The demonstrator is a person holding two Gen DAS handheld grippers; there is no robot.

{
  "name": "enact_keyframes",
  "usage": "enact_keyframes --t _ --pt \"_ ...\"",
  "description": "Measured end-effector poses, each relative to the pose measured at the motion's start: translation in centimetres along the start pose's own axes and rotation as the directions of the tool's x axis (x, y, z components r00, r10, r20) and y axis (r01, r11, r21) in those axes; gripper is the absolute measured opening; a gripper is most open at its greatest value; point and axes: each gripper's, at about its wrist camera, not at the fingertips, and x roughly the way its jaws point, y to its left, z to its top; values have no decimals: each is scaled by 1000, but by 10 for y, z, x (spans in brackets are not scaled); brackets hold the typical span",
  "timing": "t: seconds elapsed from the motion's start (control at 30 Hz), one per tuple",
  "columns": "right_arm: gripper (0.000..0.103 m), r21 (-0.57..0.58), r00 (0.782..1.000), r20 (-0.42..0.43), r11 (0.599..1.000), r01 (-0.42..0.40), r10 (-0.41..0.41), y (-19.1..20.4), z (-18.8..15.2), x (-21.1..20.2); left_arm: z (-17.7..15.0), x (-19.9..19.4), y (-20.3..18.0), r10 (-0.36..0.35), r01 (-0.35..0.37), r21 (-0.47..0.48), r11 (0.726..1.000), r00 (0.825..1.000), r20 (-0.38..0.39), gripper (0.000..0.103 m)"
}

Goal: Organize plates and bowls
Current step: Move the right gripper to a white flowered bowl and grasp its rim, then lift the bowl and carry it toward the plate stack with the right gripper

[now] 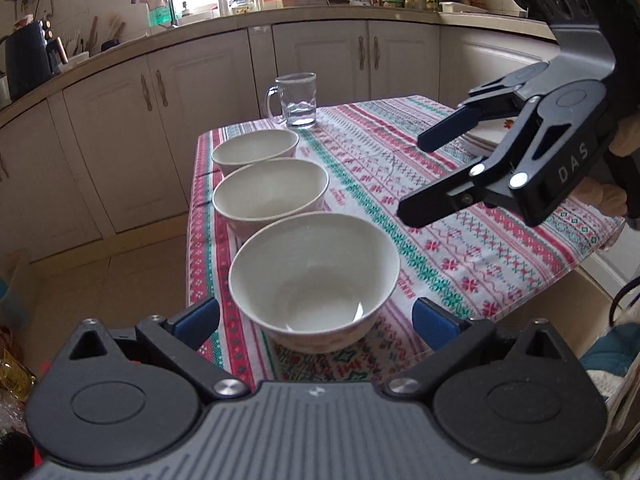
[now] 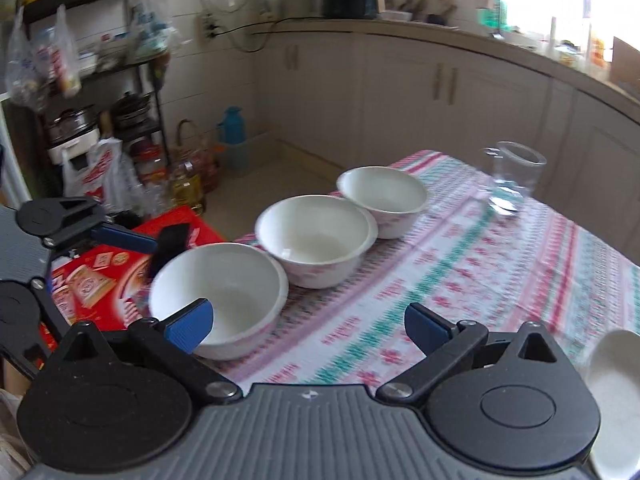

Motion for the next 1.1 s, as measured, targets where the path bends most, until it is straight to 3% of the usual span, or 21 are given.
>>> enact_keyframes --t 0.2,0.47,0.67,1.1 --pt "103 -29 995 -53 996 -89 88 15 9 31 -7 12 7 -35 35 -7 999 999 -12 101" --pt "100 -24 984 -109 990 -142 139 19 14 61 -9 19 10 -70 70 1 998 997 20 101" --pt "89 -6 971 -131 980 -200 198 16 14 71 -7 23 11 -75 75 -1 997 997 15 100" --pt "82 35 954 -129 962 -269 272 9 13 74 -4 21 15 -72 72 -18 997 997 11 91"
